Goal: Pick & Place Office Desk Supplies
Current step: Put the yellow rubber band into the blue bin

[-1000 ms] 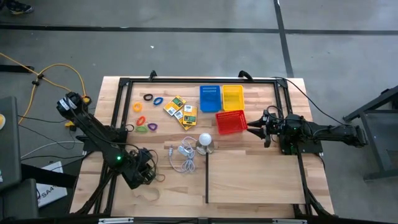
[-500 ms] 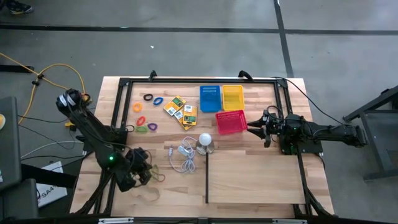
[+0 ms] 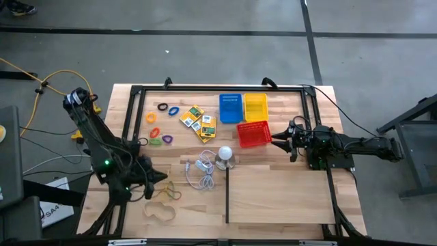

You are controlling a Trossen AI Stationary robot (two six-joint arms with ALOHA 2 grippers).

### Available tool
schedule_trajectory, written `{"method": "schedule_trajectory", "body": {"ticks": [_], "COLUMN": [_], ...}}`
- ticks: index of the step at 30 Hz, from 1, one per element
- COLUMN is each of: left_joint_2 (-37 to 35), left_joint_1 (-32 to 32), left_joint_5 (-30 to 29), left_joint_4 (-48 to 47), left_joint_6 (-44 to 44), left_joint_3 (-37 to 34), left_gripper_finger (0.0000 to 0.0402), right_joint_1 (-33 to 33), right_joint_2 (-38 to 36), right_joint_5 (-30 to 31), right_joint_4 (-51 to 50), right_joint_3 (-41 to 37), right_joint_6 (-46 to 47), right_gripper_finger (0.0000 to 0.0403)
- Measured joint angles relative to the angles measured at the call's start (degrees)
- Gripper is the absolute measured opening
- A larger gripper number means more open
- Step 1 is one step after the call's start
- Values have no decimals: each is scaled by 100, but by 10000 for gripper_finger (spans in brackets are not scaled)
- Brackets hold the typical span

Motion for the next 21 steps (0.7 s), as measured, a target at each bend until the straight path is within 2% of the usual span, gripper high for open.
{"method": "schedule_trajectory", "body": {"ticks": [5, 11, 16, 21], "left_joint_2": [-334, -383, -391, -405], "left_joint_1": [91, 442, 1111, 2014], "left_joint_5": [-103, -88, 82, 408], "left_joint_4": [60, 61, 127, 516], "left_joint_6": [646, 1062, 1678, 2769], "left_joint_3": [0, 0, 0, 0], "left_gripper_finger": [1, 1, 1, 1], "right_joint_1": [-1, 0, 0, 1], "right_joint_2": [0, 0, 1, 0], "right_joint_5": [0, 0, -1, 0], "right_joint_4": [0, 0, 0, 0], "right_joint_3": [-1, 0, 0, -1], "right_joint_6": [0, -1, -1, 0], "right_gripper_finger": [130, 130, 130, 130]}}
